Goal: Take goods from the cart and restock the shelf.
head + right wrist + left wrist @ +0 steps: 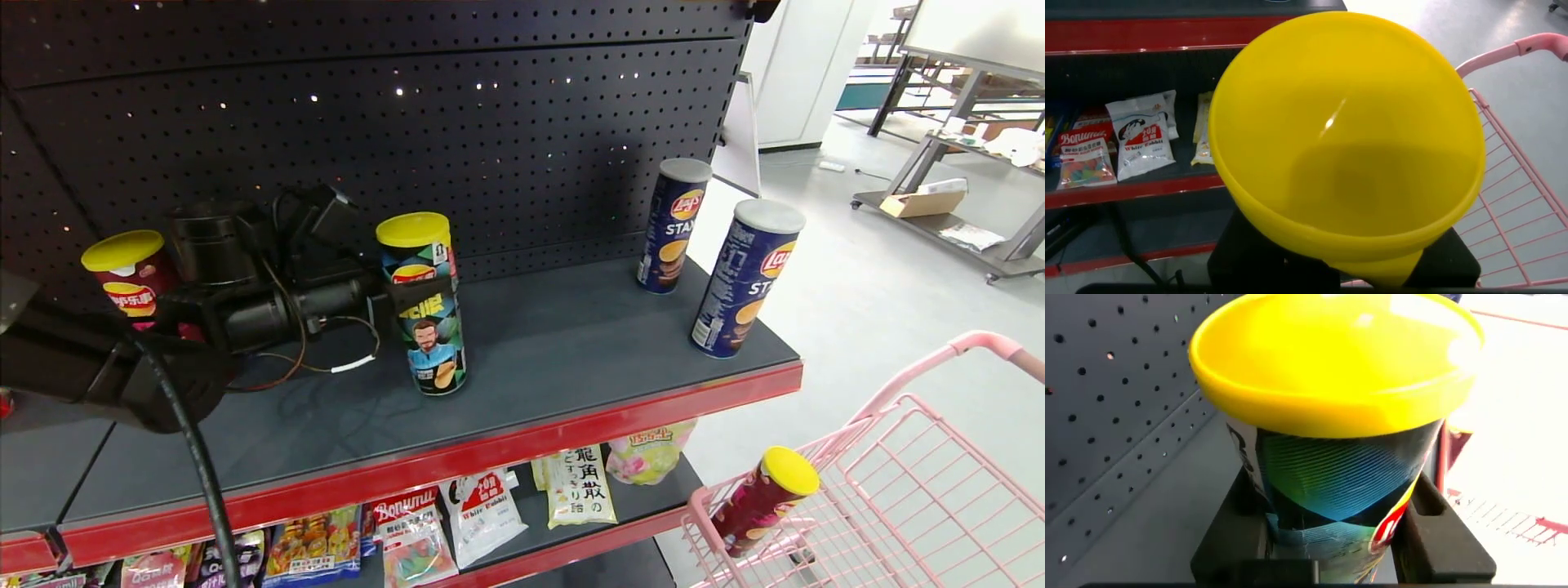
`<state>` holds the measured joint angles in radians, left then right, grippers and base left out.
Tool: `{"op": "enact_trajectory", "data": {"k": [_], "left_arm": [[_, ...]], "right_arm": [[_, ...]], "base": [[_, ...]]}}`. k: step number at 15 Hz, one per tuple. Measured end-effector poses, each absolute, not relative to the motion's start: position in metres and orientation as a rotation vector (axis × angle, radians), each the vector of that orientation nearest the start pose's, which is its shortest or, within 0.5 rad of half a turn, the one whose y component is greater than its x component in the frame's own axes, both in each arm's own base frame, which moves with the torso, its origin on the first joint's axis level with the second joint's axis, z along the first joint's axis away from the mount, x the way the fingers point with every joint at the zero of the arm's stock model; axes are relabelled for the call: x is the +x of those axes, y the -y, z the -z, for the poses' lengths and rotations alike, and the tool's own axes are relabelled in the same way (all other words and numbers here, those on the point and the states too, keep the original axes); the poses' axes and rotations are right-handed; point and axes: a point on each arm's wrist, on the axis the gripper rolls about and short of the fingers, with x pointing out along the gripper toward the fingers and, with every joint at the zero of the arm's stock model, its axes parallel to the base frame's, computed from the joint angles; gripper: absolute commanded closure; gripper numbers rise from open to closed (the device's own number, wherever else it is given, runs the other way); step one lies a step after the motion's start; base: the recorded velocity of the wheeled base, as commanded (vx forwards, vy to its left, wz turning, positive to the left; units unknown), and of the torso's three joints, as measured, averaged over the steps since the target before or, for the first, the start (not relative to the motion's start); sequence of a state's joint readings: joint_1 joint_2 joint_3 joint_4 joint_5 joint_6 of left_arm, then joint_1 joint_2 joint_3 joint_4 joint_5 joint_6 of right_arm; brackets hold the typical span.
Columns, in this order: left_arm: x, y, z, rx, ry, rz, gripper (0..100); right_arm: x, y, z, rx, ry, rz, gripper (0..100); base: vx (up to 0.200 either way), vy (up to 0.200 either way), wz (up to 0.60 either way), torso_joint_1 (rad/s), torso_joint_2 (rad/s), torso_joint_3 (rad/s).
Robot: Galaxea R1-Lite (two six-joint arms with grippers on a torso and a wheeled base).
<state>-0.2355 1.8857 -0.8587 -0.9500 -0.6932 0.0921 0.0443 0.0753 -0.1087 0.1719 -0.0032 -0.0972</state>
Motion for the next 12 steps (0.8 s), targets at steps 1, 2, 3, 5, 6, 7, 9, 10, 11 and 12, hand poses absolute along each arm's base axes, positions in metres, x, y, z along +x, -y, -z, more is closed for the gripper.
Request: {"op": "enact_trajectory", "data": {"k": [1, 2, 3, 5, 6, 7, 9, 10, 11, 12], "left_arm": [[0.322, 0.096, -0.169, 0.065, -0.022, 0.934, 100], [0.316, 0.097, -0.169, 0.067, -0.009, 0.935, 100], [0.312, 0.098, -0.169, 0.068, -0.009, 0.934, 100], [0.307, 0.102, -0.167, 0.073, 0.019, 0.902, 100], [0.304, 0.105, -0.163, 0.072, 0.009, 0.904, 100], [0.303, 0.107, -0.16, 0.071, -0.003, 0.907, 100], [0.299, 0.107, -0.156, 0.071, -0.013, 0.91, 100], [0.298, 0.107, -0.154, 0.071, -0.015, 0.911, 100], [0.297, 0.108, -0.153, 0.075, -0.014, 0.911, 100], [0.297, 0.107, -0.152, 0.076, -0.014, 0.895, 100]], "right_arm": [[-0.026, 0.001, -0.09, -0.101, -0.137, -0.048, 100], [-0.025, 0.001, -0.09, -0.101, -0.137, -0.048, 100], [-0.025, 0.001, -0.09, -0.101, -0.135, -0.048, 100], [-0.026, 0.001, -0.09, -0.1, -0.135, -0.047, 100], [-0.026, 0.001, -0.09, -0.1, -0.133, -0.046, 100], [-0.026, 0.001, -0.091, -0.1, -0.132, -0.046, 100], [-0.026, 0.001, -0.091, -0.099, -0.13, -0.046, 100], [-0.026, 0.001, -0.091, -0.1, -0.13, -0.046, 100], [-0.026, 0.001, -0.091, -0.1, -0.13, -0.046, 100], [-0.026, 0.001, -0.091, -0.1, -0.129, -0.046, 100]], "base": [[0.0, 0.0, 0.0, 0.0, 0.0, 0.0], [0.0, 0.0, 0.0, 0.0, 0.0, 0.0], [0.0, 0.0, 0.0, 0.0, 0.0, 0.0], [0.0, 0.0, 0.0, 0.0, 0.0, 0.0], [0.0, 0.0, 0.0, 0.0, 0.0, 0.0], [0.0, 0.0, 0.0, 0.0, 0.0, 0.0], [0.0, 0.0, 0.0, 0.0, 0.0, 0.0], [0.0, 0.0, 0.0, 0.0, 0.0, 0.0], [0.0, 0.0, 0.0, 0.0, 0.0, 0.0], [0.0, 0.0, 0.0, 0.0, 0.0, 0.0]]}}
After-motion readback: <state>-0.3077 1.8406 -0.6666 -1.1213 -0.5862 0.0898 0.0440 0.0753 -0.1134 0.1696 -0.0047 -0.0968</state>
